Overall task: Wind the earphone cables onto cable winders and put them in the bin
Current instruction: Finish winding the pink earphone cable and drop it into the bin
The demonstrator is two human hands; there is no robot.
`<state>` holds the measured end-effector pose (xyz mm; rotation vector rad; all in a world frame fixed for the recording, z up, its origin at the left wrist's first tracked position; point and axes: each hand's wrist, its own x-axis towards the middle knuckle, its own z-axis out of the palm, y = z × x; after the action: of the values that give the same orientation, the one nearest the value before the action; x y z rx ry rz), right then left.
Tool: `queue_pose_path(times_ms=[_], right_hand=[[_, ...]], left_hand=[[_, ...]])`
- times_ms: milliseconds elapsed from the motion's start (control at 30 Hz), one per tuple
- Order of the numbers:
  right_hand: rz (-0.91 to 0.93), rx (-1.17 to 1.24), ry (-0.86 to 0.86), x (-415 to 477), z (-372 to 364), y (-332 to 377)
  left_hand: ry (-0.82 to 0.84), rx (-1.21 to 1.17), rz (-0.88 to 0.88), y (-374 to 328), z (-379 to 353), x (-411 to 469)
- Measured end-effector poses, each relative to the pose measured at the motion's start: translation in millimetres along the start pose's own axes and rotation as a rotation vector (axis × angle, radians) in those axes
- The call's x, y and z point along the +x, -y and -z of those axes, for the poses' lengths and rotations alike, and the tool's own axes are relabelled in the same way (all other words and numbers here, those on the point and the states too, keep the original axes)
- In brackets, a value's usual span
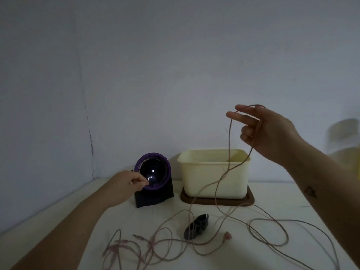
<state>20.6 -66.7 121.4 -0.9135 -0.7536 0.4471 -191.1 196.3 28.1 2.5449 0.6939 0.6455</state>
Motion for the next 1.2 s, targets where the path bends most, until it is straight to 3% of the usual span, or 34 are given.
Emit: queue_pose_path(times_ms=[133,233,333,433,500,633,867,1067,1200], right_hand=[[-0.066,-0.116,0.144,-5,-17,-6],[-0.122,-0.197,0.316,-11,-32,-6],[-0.167,-0.255,0.497,-18,-44,-1],[-0.135,-0.23,0.529,-22,-45,8],[-0.091,-0.209,0.417,-17,-32,14],[-0.055,-0.3,-0.013,5,16,5],[-0.23,-0.124,-0.575,18,103,-37],[-0.259,-0.492,-0.75,4,124,-65],[-0.319,-0.737,-0.62,-2,133,-90]], left_hand=[[0.004,-0.06,-0.087,-32,-15,-1],[-0.044,-0.28,-0.193,-77,-22,-3],[0.087,-0.524,-0.237,-118,-22,-4],[0.104,-0.602,-0.237,-136,-16,-7],[-0.028,-0.66,-0.17,-129,-11,-3],[-0.325,-0.917,0.116,-94,5,9],[-0.418,-1.081,0.331,-33,26,11],[-0.344,-1.072,0.4,-23,34,13],[-0.304,-0.925,0.285,-40,29,16]])
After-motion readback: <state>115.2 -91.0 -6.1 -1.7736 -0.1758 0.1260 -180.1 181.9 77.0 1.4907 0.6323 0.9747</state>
